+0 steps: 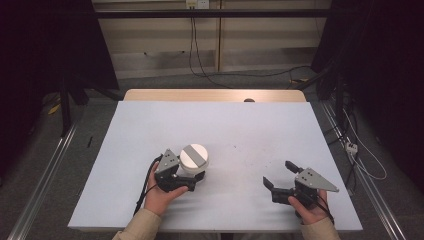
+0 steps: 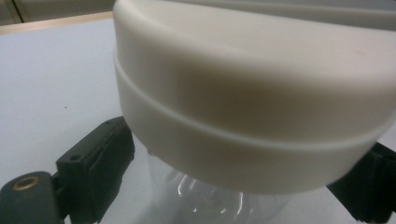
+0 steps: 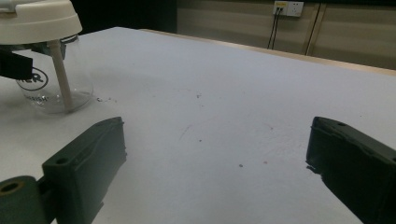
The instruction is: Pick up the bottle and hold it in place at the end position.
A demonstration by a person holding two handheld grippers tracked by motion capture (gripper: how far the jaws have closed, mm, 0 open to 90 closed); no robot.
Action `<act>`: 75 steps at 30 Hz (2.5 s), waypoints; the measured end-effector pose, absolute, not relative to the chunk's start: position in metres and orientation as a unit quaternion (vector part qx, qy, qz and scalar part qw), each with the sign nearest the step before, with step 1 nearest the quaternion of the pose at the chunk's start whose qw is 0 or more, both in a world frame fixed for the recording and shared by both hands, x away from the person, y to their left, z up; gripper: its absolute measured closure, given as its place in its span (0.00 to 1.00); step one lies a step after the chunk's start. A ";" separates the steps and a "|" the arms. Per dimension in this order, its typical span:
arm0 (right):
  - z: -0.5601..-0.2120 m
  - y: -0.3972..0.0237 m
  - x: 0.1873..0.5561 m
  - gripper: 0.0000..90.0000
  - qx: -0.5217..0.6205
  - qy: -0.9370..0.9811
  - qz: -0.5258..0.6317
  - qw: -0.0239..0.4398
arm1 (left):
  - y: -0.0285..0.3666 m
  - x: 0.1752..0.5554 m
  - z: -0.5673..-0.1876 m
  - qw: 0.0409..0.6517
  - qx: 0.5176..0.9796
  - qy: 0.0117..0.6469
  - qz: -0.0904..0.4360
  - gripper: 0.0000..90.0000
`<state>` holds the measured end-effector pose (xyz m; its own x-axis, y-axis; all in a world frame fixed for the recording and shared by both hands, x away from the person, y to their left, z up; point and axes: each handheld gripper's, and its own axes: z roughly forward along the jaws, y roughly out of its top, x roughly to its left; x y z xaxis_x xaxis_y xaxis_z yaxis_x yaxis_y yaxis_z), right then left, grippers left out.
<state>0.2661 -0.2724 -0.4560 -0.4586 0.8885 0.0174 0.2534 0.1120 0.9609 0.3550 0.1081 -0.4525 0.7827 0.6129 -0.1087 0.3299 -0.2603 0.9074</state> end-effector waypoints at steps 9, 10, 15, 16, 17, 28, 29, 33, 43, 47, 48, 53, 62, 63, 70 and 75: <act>-0.456 -0.273 0.266 0.05 0.419 0.680 0.518 0.307 | 0.103 0.355 -0.453 0.531 0.780 0.300 0.139 0.14; -0.456 -0.272 0.266 0.05 0.419 0.680 0.517 0.307 | 0.102 0.356 -0.453 0.532 0.779 0.300 0.140 0.15; -0.456 -0.272 0.266 0.05 0.419 0.680 0.517 0.306 | 0.098 0.355 -0.454 0.538 0.775 0.298 0.146 0.17; -0.456 -0.272 0.266 0.05 0.419 0.680 0.517 0.307 | 0.098 0.355 -0.454 0.538 0.775 0.298 0.147 0.17; -0.456 -0.272 0.266 0.05 0.419 0.680 0.517 0.307 | 0.098 0.355 -0.454 0.538 0.775 0.298 0.147 0.17; -0.455 -0.273 0.266 0.05 0.420 0.680 0.518 0.306 | 0.098 0.356 -0.453 0.539 0.775 0.294 0.152 0.19; -0.455 -0.273 0.266 0.05 0.420 0.680 0.518 0.306 | 0.098 0.356 -0.453 0.539 0.775 0.294 0.152 0.19; -0.455 -0.273 0.266 0.05 0.419 0.680 0.518 0.306 | 0.100 0.356 -0.451 0.544 0.771 0.293 0.155 0.20; -0.455 -0.273 0.266 0.05 0.419 0.679 0.518 0.307 | 0.099 0.360 -0.444 0.551 0.767 0.289 0.159 0.20; -0.455 -0.273 0.266 0.05 0.419 0.678 0.519 0.308 | 0.096 0.363 -0.442 0.564 0.758 0.287 0.159 0.21; -0.454 -0.273 0.266 0.05 0.418 0.678 0.520 0.309 | 0.095 0.363 -0.440 0.575 0.749 0.288 0.162 0.21; -0.454 -0.274 0.266 0.05 0.419 0.677 0.520 0.310 | 0.096 0.363 -0.436 0.587 0.739 0.290 0.162 0.21; -0.454 -0.274 0.266 0.05 0.418 0.677 0.520 0.310 | 0.093 0.368 -0.438 0.591 0.732 0.298 0.161 0.21; -0.454 -0.274 0.266 0.05 0.419 0.677 0.519 0.310 | 0.092 0.370 -0.438 0.590 0.733 0.294 0.164 0.21; -0.454 -0.273 0.265 0.05 0.418 0.677 0.520 0.311 | 0.086 0.376 -0.436 0.591 0.734 0.288 0.170 0.21; -0.454 -0.274 0.266 0.05 0.418 0.677 0.521 0.310 | 0.082 0.380 -0.436 0.592 0.733 0.289 0.168 0.21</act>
<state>0.2655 -0.2736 -0.4539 -0.4581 0.8888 0.0150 0.2424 0.1086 0.9641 0.3801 0.0824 -0.4355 0.7764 0.6229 -0.0958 0.2249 -0.1319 0.9654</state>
